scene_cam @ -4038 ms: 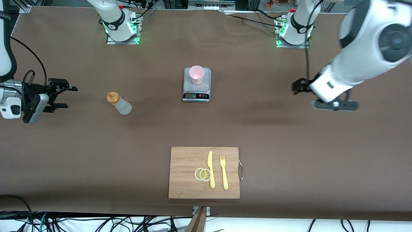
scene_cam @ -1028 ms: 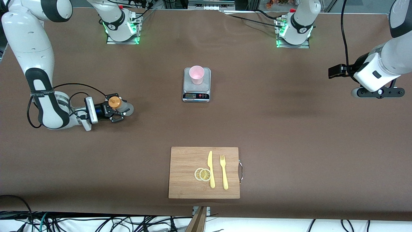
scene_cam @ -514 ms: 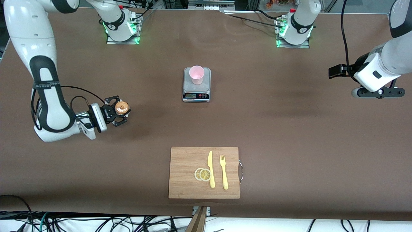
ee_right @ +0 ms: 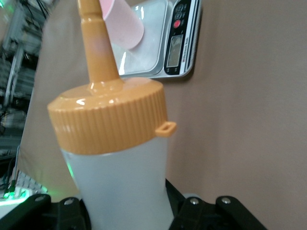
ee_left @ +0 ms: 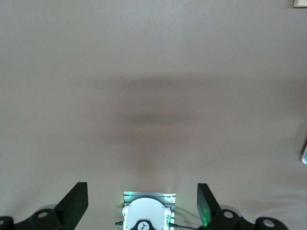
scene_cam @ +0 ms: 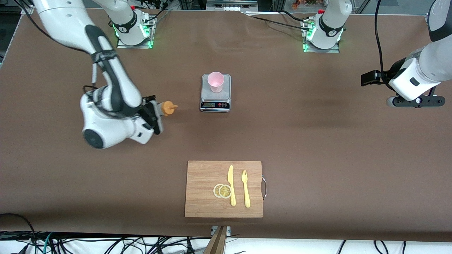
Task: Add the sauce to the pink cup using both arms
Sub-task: 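Lift the bottle with the right gripper and carry it over the cup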
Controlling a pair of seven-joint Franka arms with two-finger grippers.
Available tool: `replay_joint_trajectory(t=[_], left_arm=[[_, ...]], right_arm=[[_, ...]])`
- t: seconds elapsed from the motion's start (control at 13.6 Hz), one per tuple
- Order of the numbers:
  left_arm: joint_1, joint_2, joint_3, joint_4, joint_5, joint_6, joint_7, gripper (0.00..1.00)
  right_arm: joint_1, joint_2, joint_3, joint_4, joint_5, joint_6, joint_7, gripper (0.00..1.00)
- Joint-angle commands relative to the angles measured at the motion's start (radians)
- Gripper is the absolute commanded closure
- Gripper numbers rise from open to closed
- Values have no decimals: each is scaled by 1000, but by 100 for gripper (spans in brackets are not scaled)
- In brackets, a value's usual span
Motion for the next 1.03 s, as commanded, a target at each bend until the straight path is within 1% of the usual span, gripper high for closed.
replay_joint_trajectory(t=[0.0, 0.07, 0.15, 0.37, 0.51, 0.95], left_arm=[[6, -9, -4, -3, 21, -2, 23, 0], [6, -10, -4, -3, 23, -2, 21, 0], [6, -10, -4, -3, 23, -2, 21, 0], [8, -9, -4, -4, 20, -2, 23, 0], [8, -4, -4, -3, 20, -2, 23, 0], [8, -4, -4, -3, 20, -2, 21, 0]], right_arm=[[4, -22, 88, -13, -153, -2, 129, 100], [12, -25, 124, -13, -217, -12, 190, 100], [15, -32, 163, -13, -262, -13, 241, 100], [50, -32, 224, -13, -361, -45, 361, 100], [81, -32, 250, -13, -424, -76, 434, 100], [136, -32, 297, -13, -546, -170, 528, 100]])
